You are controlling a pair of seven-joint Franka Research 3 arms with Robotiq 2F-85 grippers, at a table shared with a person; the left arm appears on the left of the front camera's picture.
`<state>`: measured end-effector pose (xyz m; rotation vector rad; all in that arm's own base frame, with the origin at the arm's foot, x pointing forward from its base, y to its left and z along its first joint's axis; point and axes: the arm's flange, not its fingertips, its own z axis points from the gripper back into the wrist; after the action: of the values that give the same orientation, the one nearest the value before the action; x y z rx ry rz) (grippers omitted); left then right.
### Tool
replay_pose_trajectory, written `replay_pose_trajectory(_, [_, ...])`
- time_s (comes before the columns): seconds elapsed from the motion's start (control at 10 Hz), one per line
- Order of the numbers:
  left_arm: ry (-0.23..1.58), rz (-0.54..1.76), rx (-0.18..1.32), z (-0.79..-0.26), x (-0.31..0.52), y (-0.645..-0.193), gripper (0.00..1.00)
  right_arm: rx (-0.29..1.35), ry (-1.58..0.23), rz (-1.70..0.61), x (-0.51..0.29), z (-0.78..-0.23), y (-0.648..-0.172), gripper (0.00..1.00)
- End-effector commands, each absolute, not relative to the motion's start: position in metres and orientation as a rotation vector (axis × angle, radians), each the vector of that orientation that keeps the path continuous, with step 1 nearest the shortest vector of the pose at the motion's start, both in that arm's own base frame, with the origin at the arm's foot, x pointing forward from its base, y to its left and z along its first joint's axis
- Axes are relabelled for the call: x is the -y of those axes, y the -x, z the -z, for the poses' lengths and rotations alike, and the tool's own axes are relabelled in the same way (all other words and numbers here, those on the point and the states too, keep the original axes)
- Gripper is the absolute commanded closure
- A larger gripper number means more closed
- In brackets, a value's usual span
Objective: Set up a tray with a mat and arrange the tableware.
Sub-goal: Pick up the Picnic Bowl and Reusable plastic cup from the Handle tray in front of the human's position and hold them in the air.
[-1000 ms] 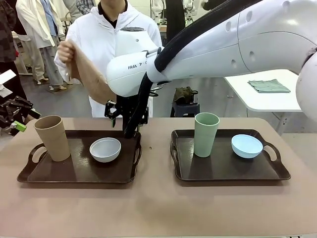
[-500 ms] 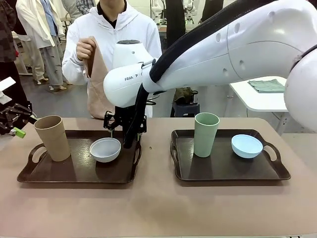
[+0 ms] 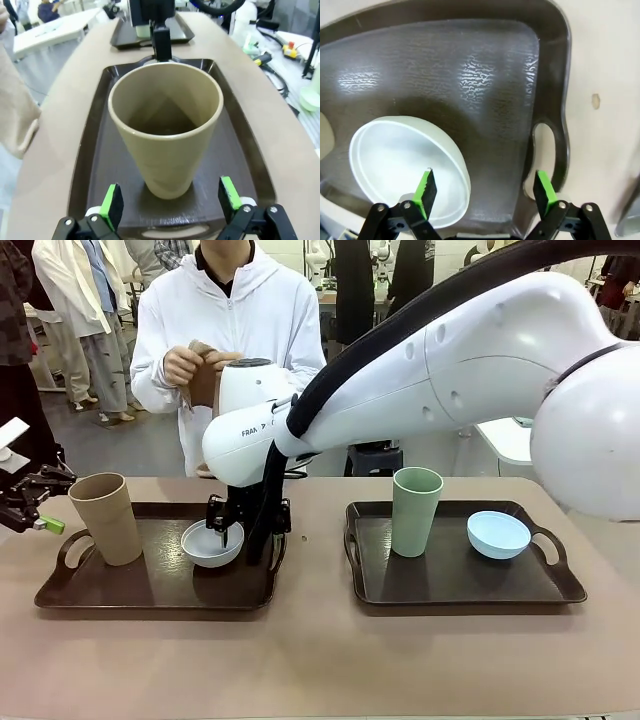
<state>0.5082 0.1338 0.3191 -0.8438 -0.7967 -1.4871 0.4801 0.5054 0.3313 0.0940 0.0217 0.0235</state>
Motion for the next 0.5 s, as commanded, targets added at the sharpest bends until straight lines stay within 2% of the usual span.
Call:
replay_pose_trajectory(0.0, [0.838,1.500,0.844,-0.317,-0.125,-0.503,0.00,-0.032,-0.110,-0.036,-0.510,-0.329,-0.488,0.00])
replay_pose_trajectory(0.4, [0.827,1.501,0.835,-0.310,-0.109,-0.503,0.00,-0.038,-0.107,-0.055,-0.520,-0.323,-0.492,0.00])
